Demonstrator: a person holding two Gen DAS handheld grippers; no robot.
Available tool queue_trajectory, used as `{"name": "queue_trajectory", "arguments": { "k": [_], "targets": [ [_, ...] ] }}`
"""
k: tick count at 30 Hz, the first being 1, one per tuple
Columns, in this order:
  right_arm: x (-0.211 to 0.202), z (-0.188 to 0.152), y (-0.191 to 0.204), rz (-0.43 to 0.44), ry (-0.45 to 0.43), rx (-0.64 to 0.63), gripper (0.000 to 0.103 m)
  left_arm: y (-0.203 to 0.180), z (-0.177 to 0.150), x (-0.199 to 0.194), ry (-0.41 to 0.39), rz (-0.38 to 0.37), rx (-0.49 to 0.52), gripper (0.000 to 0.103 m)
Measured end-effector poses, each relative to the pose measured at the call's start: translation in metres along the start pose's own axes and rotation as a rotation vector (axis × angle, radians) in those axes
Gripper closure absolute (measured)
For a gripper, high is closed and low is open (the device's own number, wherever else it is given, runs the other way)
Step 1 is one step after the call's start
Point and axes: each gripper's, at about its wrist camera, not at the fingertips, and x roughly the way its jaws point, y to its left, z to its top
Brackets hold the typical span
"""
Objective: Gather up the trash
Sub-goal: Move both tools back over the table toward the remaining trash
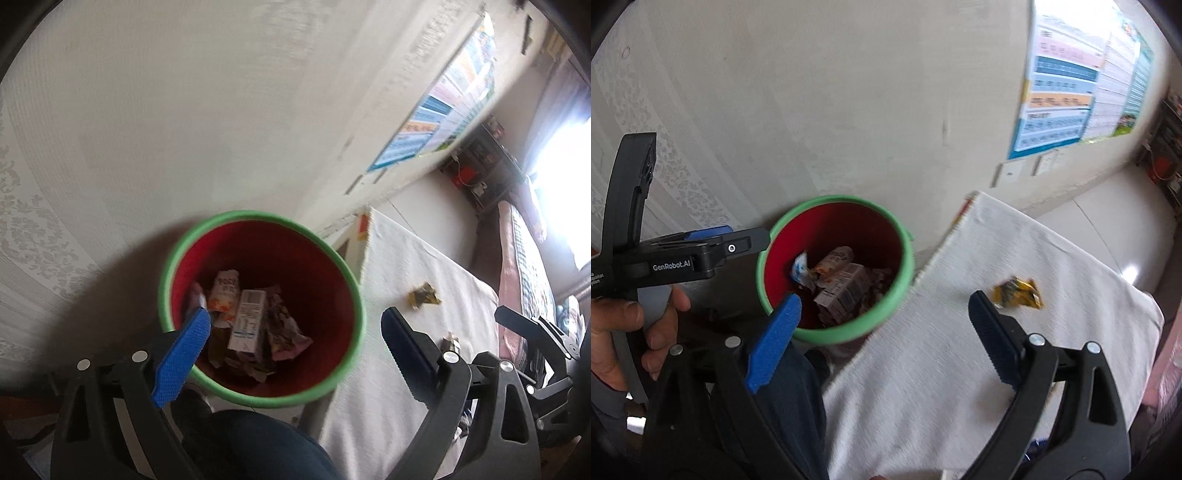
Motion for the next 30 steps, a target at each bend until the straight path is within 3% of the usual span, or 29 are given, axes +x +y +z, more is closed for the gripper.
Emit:
{"name": "queue_trajectory", "arguments": {
  "k": [16,22,30],
  "targets": [
    [-0.047,-0.093,-0.114,-0.150,0.015,0.231,0.012,-0.128,-0.029,0.019,0.041,-0.084,0.203,0.013],
    [-0.046,-0.119,-0.152,-0.175,0.044,0.321,0.011,-0.180,-0.031,0.030,0.064,-0.118,0.292,0.013],
    [-0.023,-0.129,-0.171,-0.165,0.096,0.375,0.011,-0.213,-0.021,0.055,0.092,-0.097,0.377,0.013]
  ]
}}
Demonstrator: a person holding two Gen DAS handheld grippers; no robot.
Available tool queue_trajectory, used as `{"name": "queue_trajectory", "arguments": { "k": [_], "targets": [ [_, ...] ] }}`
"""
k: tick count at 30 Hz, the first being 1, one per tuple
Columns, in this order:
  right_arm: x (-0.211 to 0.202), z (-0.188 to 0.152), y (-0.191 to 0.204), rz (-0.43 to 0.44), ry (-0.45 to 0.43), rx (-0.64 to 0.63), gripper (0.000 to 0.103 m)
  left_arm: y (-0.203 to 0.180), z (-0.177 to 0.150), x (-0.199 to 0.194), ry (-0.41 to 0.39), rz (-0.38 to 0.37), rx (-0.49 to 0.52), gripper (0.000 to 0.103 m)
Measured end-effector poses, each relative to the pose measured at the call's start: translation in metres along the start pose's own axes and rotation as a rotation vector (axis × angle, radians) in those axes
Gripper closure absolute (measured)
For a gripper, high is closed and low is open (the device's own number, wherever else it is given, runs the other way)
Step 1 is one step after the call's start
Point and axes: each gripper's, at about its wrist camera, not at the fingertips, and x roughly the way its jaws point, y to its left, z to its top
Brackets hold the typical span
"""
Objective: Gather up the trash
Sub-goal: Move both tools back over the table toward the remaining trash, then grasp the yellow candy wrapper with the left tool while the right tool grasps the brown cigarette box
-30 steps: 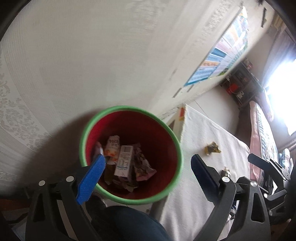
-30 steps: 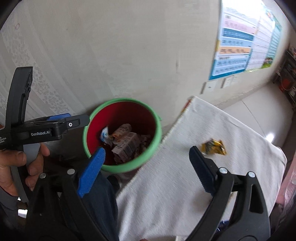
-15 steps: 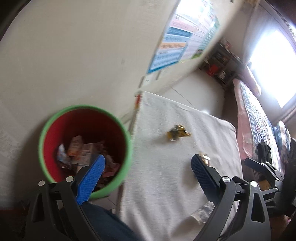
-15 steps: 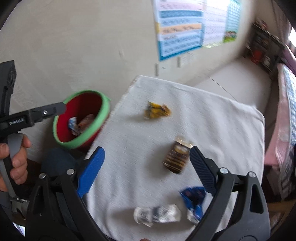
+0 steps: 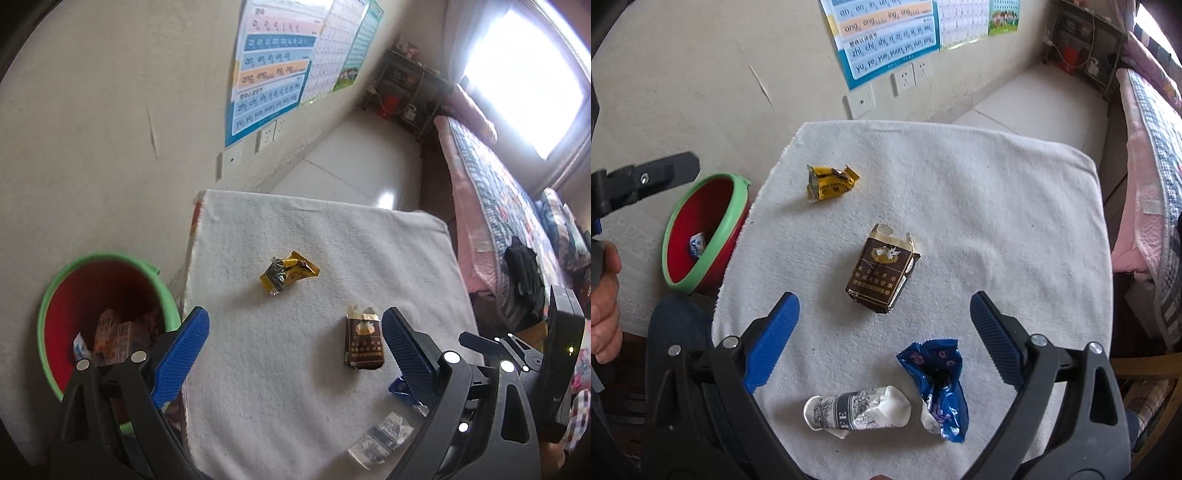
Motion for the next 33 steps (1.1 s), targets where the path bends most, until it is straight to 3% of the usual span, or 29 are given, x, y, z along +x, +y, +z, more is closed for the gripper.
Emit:
{"name": "queue_trajectory", "arguments": {
  "k": [9,23,33],
  "targets": [
    [0.051,0.006,0.002,0.009,0.097,0.033,0.011,-0.004,0.022,0.062,0.112,0.060,0.149,0.013],
    [0.110,0.020,0.000,-0.026,0.189,0.073,0.011,0.003,0.039,0.156,0.241,0.065,0.230,0.015],
    [0.125,0.018,0.000,-0.041,0.209,0.045,0.035,0.000,0.031,0.189,0.287,0.068,0.253,0.036]
  ]
}}
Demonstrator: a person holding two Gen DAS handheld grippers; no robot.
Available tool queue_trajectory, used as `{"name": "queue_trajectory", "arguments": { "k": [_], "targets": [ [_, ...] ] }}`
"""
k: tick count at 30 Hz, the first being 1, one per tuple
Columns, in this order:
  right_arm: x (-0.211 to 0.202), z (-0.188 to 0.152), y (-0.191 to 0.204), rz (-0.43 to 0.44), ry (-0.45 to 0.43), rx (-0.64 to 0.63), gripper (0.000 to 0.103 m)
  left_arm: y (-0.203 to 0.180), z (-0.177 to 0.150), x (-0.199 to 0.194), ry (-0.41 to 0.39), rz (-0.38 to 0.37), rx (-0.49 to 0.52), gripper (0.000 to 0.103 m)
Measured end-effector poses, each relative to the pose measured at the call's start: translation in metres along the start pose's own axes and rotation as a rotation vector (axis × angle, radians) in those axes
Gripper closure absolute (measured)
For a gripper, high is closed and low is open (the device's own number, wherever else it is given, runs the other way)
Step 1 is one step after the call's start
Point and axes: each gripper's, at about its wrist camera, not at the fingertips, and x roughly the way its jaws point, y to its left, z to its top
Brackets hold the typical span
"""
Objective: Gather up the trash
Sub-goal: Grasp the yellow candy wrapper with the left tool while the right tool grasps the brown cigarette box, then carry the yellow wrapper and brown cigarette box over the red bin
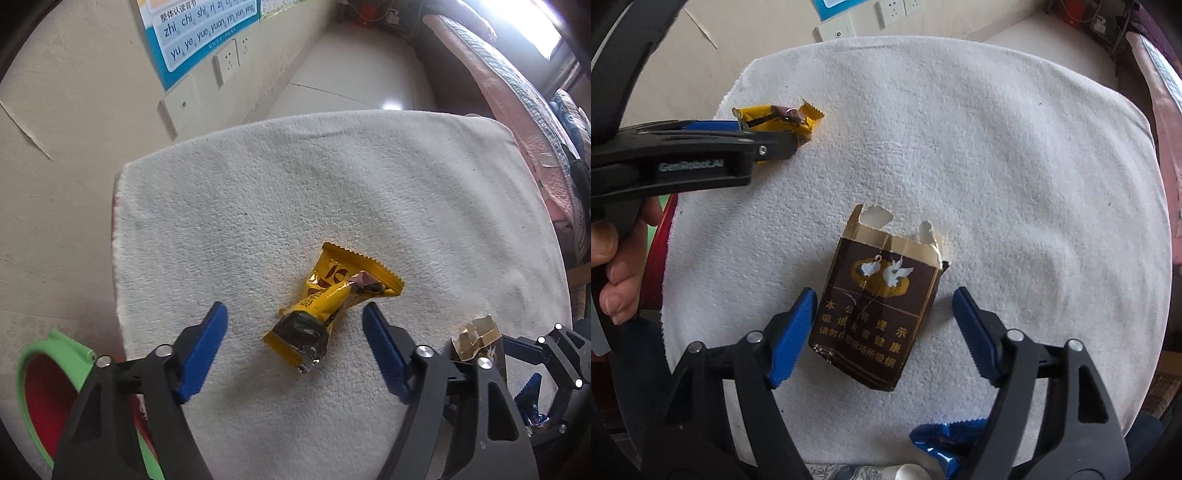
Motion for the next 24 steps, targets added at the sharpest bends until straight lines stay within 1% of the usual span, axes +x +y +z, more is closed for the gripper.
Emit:
{"name": "queue_trajectory", "arguments": {
  "k": [2,4,7,10,16,20,24],
  "targets": [
    [0.000,0.004,0.001,0.002,-0.005,-0.006,0.043,-0.002,0.000,0.003,0.005,0.000,0.003,0.045],
    [-0.001,0.004,-0.004,0.017,-0.002,-0.003,0.046,-0.003,0.000,0.002,0.002,0.002,0.001,0.065],
    [-0.007,0.006,-0.010,0.026,-0.013,-0.029,0.049,-0.005,-0.002,-0.003,0.002,-0.031,-0.014,0.079],
    [-0.020,0.008,-0.021,0.024,-0.038,-0.025,0.049,-0.010,-0.008,-0.013,-0.011,-0.046,-0.011,0.082],
    [-0.059,0.005,-0.047,0.009,-0.096,-0.007,0.049,-0.017,-0.020,-0.038,-0.047,-0.065,-0.032,0.083],
    [-0.082,-0.004,-0.063,-0.005,-0.128,0.008,0.049,-0.023,-0.032,-0.060,-0.081,-0.080,-0.046,0.083],
    [-0.095,-0.017,-0.068,-0.013,-0.145,0.014,0.049,-0.030,-0.047,-0.081,-0.116,-0.078,-0.071,0.083]
  ]
}}
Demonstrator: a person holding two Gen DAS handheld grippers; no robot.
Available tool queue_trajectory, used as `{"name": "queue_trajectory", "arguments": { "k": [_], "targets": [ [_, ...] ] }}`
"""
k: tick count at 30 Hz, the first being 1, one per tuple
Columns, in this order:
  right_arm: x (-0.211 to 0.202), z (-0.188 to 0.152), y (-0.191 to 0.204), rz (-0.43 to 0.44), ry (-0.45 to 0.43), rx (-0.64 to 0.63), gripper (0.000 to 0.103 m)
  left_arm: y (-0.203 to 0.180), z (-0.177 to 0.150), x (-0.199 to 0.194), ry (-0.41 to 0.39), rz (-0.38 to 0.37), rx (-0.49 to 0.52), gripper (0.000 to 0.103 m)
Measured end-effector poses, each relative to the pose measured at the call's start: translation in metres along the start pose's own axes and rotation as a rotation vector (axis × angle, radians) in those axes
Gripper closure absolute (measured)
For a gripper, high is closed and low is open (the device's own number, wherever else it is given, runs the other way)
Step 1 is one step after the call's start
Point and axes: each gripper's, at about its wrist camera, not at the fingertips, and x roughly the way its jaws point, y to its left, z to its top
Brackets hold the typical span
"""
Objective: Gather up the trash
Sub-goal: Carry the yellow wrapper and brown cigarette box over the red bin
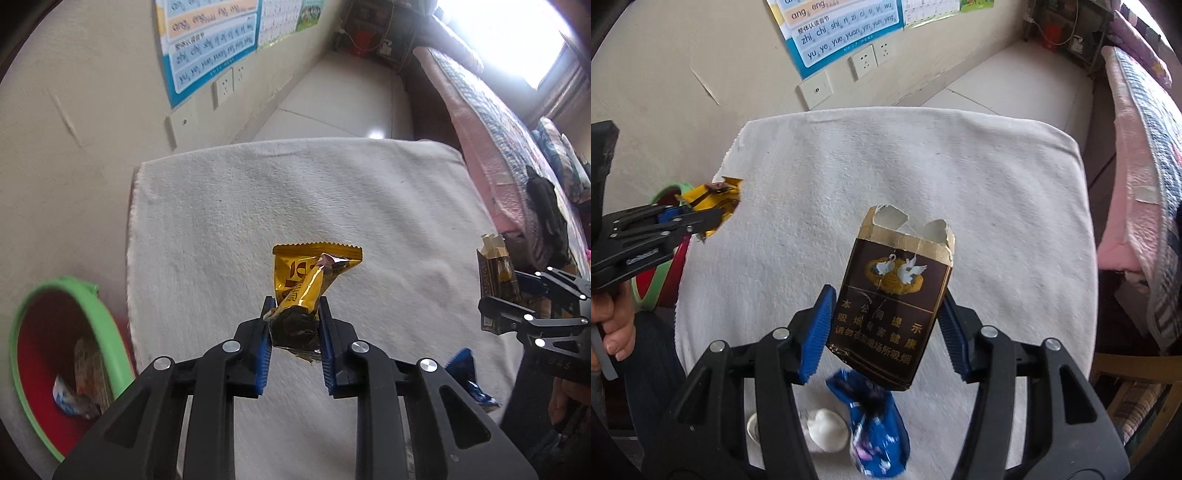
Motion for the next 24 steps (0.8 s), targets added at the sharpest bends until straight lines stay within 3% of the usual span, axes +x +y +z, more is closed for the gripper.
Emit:
{"name": "queue_trajectory", "arguments": {
  "k": [10,24],
  "targets": [
    [-0.041,-0.028,0.003,-0.015,-0.080,0.005,0.049,-0.014,-0.039,-0.052,-0.088,0.021,-0.059,0.083],
    [-0.075,-0.056,-0.001,-0.002,-0.166,0.060,0.049,-0.031,-0.077,-0.068,-0.115,-0.020,-0.056,0.083]
  ]
}}
